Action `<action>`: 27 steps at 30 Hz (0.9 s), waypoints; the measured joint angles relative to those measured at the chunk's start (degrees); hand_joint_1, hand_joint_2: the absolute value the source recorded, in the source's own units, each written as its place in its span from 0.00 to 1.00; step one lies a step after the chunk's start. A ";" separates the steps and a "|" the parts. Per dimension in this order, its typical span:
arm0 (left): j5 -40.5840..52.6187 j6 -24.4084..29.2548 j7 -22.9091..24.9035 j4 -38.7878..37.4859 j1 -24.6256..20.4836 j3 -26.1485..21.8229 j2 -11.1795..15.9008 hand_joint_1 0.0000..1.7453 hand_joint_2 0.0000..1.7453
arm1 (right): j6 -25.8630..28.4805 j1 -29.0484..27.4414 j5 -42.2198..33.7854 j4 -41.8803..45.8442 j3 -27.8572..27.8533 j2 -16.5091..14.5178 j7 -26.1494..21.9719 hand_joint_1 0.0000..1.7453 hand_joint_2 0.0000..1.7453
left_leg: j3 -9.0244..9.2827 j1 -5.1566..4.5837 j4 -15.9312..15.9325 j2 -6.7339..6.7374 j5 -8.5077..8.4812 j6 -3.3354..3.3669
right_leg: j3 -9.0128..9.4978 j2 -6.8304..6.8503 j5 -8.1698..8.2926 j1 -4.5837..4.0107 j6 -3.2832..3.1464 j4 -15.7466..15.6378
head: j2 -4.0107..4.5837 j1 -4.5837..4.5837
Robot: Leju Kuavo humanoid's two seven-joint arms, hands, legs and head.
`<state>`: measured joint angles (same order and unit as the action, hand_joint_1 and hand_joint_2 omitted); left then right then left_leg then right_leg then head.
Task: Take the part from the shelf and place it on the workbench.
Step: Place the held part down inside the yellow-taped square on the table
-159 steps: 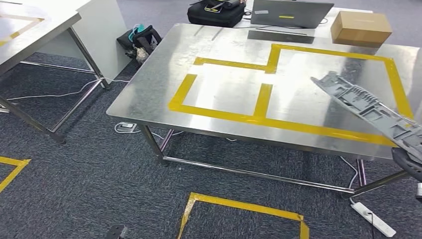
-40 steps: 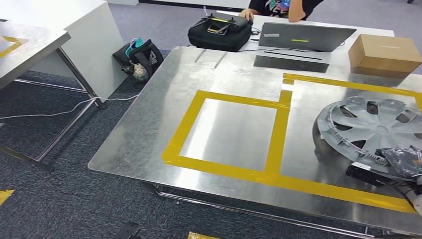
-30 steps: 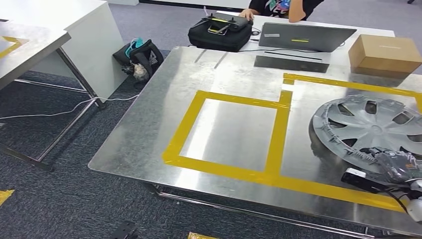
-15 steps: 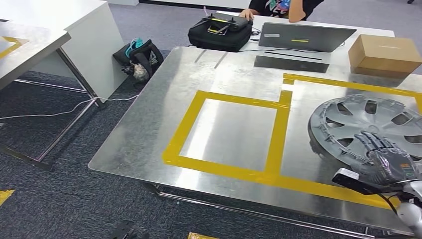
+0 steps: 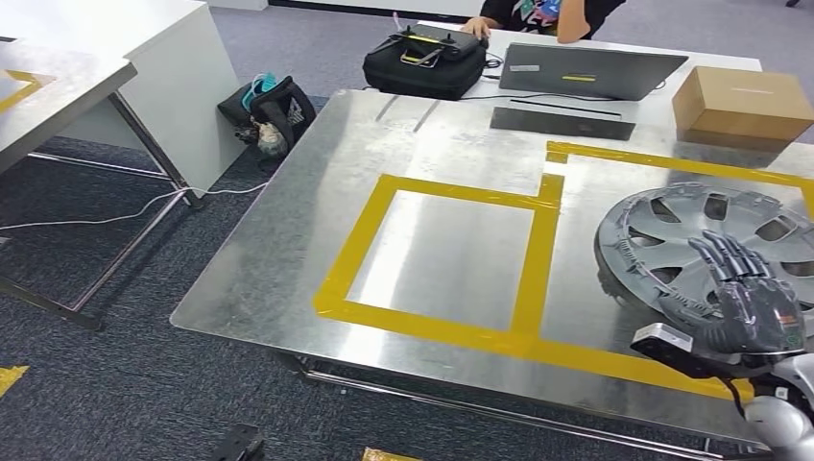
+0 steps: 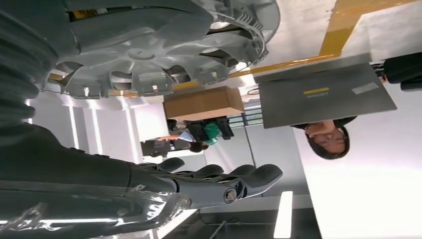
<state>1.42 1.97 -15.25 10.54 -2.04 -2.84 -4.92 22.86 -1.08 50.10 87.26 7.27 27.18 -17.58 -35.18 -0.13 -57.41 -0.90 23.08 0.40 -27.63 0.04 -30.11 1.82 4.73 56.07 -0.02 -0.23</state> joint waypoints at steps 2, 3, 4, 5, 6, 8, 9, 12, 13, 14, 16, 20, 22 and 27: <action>-0.07 0.46 -0.10 0.00 0.02 -0.11 0.01 0.00 0.00 | 1.76 -0.99 -0.97 1.80 -0.38 -0.72 -1.46 0.00 1.00 | 0.00 0.00 0.00 -0.01 0.00 0.00 | 0.01 0.02 0.00 0.00 0.00 0.00 | 0.00 0.01; -0.11 0.78 -0.16 0.00 0.06 -0.19 0.02 0.00 0.00 | 3.38 -1.71 -1.48 3.22 -0.60 -1.31 -2.28 0.00 1.00 | 0.00 0.00 0.00 -0.03 0.00 0.00 | 0.01 0.03 0.00 0.00 0.00 0.00 | 0.00 0.01; -0.18 1.12 -0.22 0.00 0.11 -0.26 0.02 0.00 0.00 | 5.20 -2.52 -2.22 4.98 -0.77 -2.08 -3.11 0.00 1.00 | 0.00 0.00 0.00 -0.04 0.00 0.00 | 0.02 0.04 0.00 0.00 0.00 0.00 | 0.01 0.01; -0.28 1.43 -0.35 0.00 0.16 -0.33 0.02 0.00 0.00 | 6.86 -3.37 -3.46 7.09 -0.86 -3.02 -4.03 0.00 1.00 | 0.00 0.00 0.00 -0.04 0.01 -0.01 | 0.02 0.04 -0.01 0.00 -0.01 0.00 | 0.01 0.01; -0.44 1.66 -0.52 0.00 0.22 -0.44 0.01 0.00 0.00 | 8.06 -4.18 -5.07 9.37 -0.84 -4.05 -4.99 0.00 1.00 | 0.00 0.00 0.01 -0.04 0.02 -0.02 | 0.01 0.04 -0.02 -0.01 -0.02 0.00 | 0.01 -0.01; -0.73 2.11 -0.93 0.00 0.30 -0.80 -0.03 0.00 0.00 | 9.58 -5.82 -8.22 14.00 -0.57 -6.34 -7.05 0.00 1.00 | 0.01 0.03 0.02 -0.04 0.03 -0.05 | 0.01 0.05 -0.05 -0.03 -0.07 0.00 | 0.00 -0.01; -0.77 2.41 -1.08 0.00 0.33 -1.00 -0.07 0.00 0.00 | 10.30 -6.58 -9.24 16.05 -0.35 -7.43 -8.16 0.00 1.00 | 0.01 0.05 0.03 -0.04 0.04 -0.05 | 0.01 0.05 -0.07 -0.04 -0.10 0.00 | 0.00 -0.01; -0.35 3.53 -1.20 0.00 0.38 -1.28 -0.21 0.00 0.00 | 13.09 -8.40 -10.32 20.67 0.57 -9.89 -11.37 0.00 1.00 | 0.01 0.06 0.05 -0.04 0.05 -0.07 | 0.01 0.05 -0.10 -0.06 -0.14 0.00 | 0.00 -0.01; -0.22 3.81 -1.17 0.00 0.38 -1.29 -0.23 0.00 0.00 | 13.87 -8.80 -10.75 21.86 0.91 -10.44 -12.14 0.00 1.00 | 0.01 0.02 0.03 -0.04 0.08 -0.07 | 0.01 0.04 -0.09 -0.05 -0.13 -0.02 | 0.00 -0.01; -0.15 3.99 -1.15 0.00 0.37 -1.29 -0.24 0.00 0.00 | 14.36 -9.08 -11.48 22.90 1.26 -10.91 -12.73 0.00 1.00 | 0.02 -0.02 0.01 -0.04 0.12 -0.06 | 0.02 0.03 -0.08 -0.02 -0.11 -0.05 | 0.01 -0.01; -0.15 4.15 -1.13 0.00 0.37 -1.34 -0.19 0.00 0.00 | 14.62 -9.34 -13.78 24.58 1.99 -11.62 -13.66 0.00 1.00 | 0.03 -0.18 -0.03 -0.03 0.22 0.02 | 0.03 0.02 -0.05 0.11 -0.05 -0.12 | 0.01 -0.01; -0.15 4.19 -1.13 0.00 0.38 -1.44 -0.02 0.00 0.00 | 14.47 -9.41 -16.13 26.40 3.01 -12.47 -14.48 0.00 1.00 | 0.02 -0.59 -0.09 -0.03 0.43 0.42 | 0.10 0.03 -0.03 0.54 0.34 -0.35 | 0.01 -0.02; -0.15 4.19 -1.13 0.00 0.39 -1.53 0.06 0.00 0.00 | 14.47 -9.43 -16.33 27.05 3.32 -12.77 -14.56 0.00 1.00 | 0.31 -0.54 0.38 -0.02 0.37 0.82 | 0.40 0.05 -0.09 0.67 0.71 -0.60 | 0.01 -0.04; -0.15 4.20 -1.15 0.00 0.33 -1.72 0.04 0.00 0.00 | 14.45 -9.56 -16.46 27.80 3.84 -12.98 -14.64 0.00 1.00 | 1.66 -0.17 1.63 0.12 0.33 1.61 | -6.25 0.00 -5.86 0.18 0.35 12.42 | 0.00 0.32</action>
<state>1.27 6.17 -16.39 10.54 -1.71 -4.55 -4.87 37.31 -10.65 33.63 115.05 11.11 14.20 -32.22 -33.52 -0.30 -55.78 -0.78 23.42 2.01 -33.88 0.04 -35.97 2.00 5.08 68.49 -0.02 0.09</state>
